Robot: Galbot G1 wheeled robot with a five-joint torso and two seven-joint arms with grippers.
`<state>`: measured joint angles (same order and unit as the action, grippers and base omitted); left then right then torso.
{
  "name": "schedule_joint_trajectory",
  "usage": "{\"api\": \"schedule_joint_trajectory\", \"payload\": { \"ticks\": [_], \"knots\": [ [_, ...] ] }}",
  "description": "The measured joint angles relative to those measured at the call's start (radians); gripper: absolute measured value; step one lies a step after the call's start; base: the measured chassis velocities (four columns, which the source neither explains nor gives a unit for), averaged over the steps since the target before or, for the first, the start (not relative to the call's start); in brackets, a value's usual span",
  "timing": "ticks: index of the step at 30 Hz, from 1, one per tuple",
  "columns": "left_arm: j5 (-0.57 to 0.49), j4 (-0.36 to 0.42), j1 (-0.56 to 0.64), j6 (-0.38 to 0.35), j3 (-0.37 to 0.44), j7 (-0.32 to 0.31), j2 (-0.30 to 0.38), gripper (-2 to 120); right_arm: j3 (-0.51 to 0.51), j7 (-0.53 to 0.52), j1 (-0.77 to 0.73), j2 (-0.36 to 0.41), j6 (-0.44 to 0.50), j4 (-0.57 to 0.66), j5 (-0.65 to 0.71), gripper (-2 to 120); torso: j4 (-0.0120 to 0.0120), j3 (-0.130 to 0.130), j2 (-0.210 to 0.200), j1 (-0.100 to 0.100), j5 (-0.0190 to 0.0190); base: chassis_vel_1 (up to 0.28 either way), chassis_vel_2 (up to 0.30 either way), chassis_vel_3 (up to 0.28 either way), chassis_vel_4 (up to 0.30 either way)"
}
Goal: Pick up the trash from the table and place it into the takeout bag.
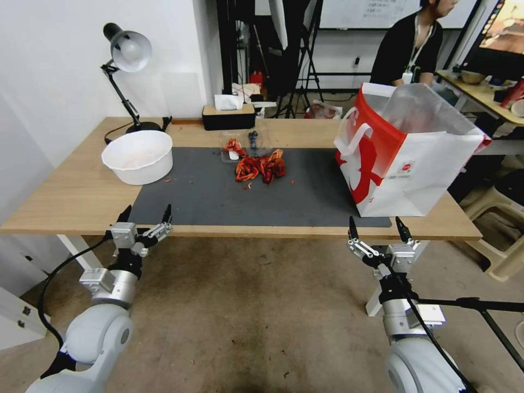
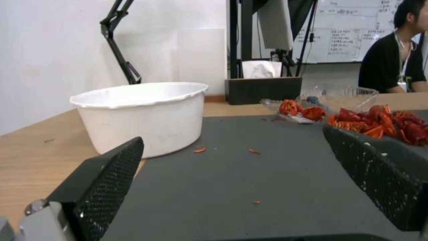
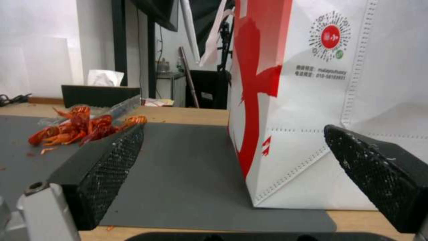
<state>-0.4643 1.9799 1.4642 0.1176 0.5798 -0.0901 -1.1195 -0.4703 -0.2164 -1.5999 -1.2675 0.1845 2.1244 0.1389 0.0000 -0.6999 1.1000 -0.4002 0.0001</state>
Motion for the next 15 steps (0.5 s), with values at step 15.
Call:
{"api": "schedule_joint_trajectory", "payload": {
  "ticks": [15],
  "knots": [
    [0.02, -0.02, 0.005, 0.028, -0.011, 0.007, -0.001, 100, 0.011, 0.016, 0.006, -0.007, 0.01, -0.033, -0.017, 100, 0.0001, 0.0, 0.0, 0.0, -0.0001, 0.0, 0.0, 0.0, 0.0]
  ]
}}
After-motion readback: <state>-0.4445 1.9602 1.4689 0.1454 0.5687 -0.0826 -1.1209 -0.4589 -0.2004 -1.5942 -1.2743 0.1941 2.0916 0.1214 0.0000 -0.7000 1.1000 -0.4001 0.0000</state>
